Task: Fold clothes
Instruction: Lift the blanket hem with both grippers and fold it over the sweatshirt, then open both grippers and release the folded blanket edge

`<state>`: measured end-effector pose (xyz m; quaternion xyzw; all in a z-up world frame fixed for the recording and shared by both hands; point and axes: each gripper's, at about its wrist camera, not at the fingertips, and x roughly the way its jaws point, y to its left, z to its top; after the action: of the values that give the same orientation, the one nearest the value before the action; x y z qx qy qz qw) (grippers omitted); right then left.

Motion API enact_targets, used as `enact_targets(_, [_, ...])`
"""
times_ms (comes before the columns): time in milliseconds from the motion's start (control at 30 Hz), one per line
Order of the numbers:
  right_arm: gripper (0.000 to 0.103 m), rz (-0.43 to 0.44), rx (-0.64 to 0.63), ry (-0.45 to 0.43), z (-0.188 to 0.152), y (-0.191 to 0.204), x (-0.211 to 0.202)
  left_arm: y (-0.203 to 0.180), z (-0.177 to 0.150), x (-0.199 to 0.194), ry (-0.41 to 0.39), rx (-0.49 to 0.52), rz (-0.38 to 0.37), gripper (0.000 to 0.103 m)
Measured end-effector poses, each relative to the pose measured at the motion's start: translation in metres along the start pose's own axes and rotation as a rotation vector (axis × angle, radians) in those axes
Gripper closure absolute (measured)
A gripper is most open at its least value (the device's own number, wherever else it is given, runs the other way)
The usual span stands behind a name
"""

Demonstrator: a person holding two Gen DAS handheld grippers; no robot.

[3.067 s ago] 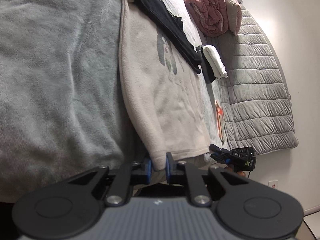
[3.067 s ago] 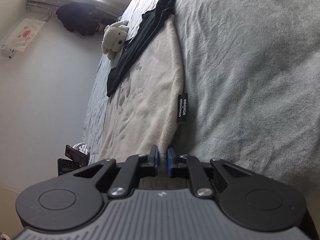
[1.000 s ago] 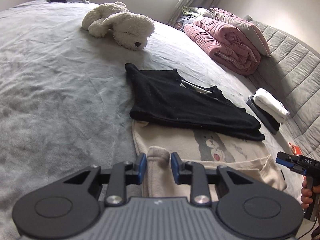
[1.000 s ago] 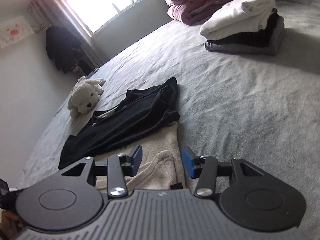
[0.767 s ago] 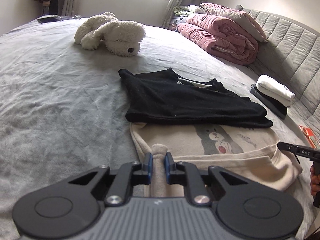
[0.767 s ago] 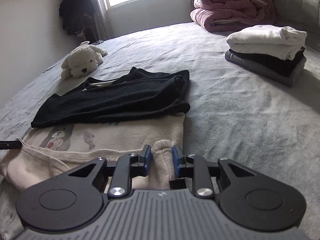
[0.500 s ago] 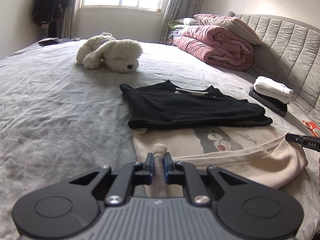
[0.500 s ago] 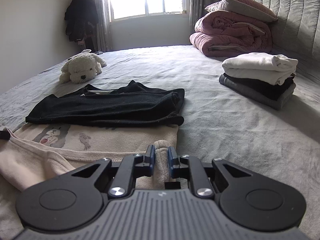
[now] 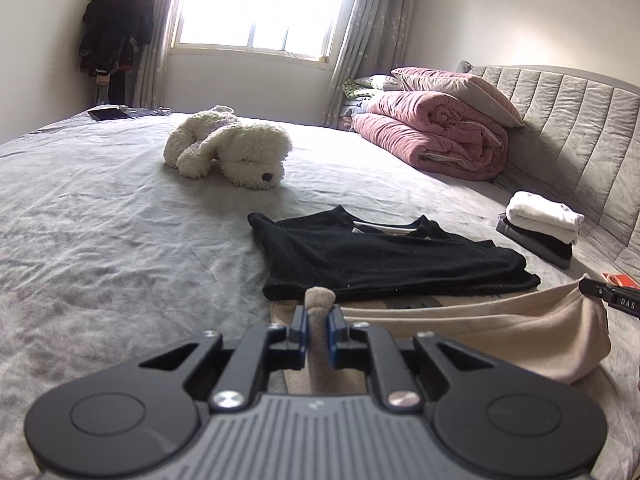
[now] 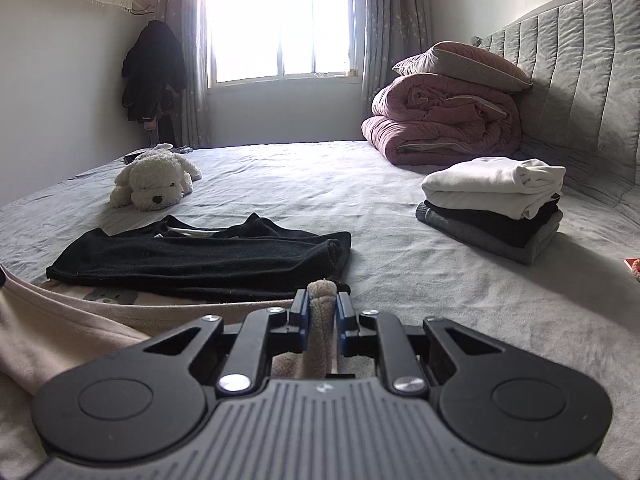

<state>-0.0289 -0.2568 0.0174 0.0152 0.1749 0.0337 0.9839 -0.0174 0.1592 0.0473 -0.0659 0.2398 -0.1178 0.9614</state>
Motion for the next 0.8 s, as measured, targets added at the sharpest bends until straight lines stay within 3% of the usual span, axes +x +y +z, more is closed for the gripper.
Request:
enact_targets(467, [0.088, -0.038, 0.019, 0.026, 0.003, -0.001, 0.049, 0.01, 0.008, 0.054, 0.047, -0.052, 0.04, 0.093])
enact_targets(700, [0.088, -0.049, 0.025, 0.142, -0.004, -0.004, 0.076, 0.016, 0.0, 0.08, 0.118, -0.062, 0.068, 0.091])
enact_targets(800, [0.088, -0.042, 0.031, 0.152, -0.002, -0.005, 0.074, 0.018, 0.001, 0.08, 0.122, -0.07, 0.076, 0.083])
